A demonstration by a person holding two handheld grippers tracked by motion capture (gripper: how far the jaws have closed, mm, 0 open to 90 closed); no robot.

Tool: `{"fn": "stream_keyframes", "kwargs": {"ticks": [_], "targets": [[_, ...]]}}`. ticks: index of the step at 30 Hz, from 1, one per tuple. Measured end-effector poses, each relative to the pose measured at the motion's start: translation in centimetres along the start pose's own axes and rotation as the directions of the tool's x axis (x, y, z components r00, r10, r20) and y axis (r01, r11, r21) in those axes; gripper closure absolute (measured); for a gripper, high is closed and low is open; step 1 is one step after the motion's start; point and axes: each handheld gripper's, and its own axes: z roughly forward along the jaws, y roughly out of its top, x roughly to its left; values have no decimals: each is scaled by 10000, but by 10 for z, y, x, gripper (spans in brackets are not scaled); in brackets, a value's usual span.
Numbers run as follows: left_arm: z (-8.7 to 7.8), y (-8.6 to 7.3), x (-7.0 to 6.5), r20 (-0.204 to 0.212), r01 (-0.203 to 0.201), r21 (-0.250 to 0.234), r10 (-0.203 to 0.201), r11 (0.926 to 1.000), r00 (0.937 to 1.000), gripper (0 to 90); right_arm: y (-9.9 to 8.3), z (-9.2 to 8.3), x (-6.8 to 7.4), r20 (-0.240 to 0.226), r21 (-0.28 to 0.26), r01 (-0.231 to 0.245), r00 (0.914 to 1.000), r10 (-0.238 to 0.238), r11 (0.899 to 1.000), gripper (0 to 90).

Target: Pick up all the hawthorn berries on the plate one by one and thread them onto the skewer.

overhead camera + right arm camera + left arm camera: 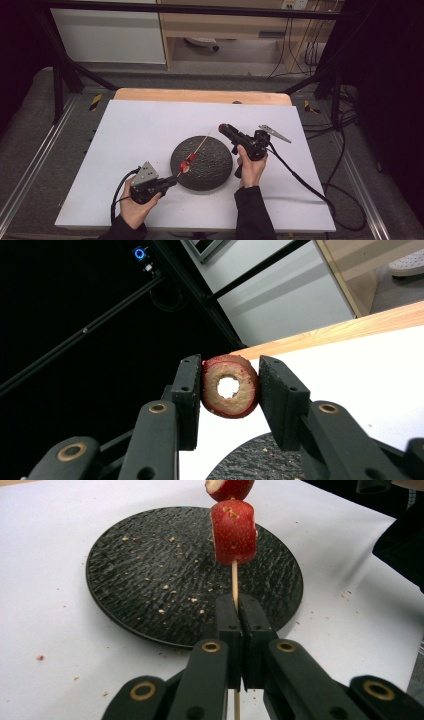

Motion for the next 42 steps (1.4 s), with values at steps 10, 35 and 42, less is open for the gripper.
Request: {"fn": "stream_keyframes", "kwargs": {"ticks": [10, 35, 42], "targets": [[7, 2, -7, 48, 1, -10, -1, 10000, 10000, 886, 1, 2, -1, -79, -460, -282, 9996, 279, 9985, 628], [25, 7, -18, 3, 188, -208, -188, 9996, 9998, 886, -5, 8, -2, -232, -1374, -915, 9957, 891, 9863, 628], [26, 8, -19, -97, 231, -372, -234, 9990, 9997, 886, -7, 9, -2, -347, -1375, -1051, 9943, 1012, 9849, 628]]}}
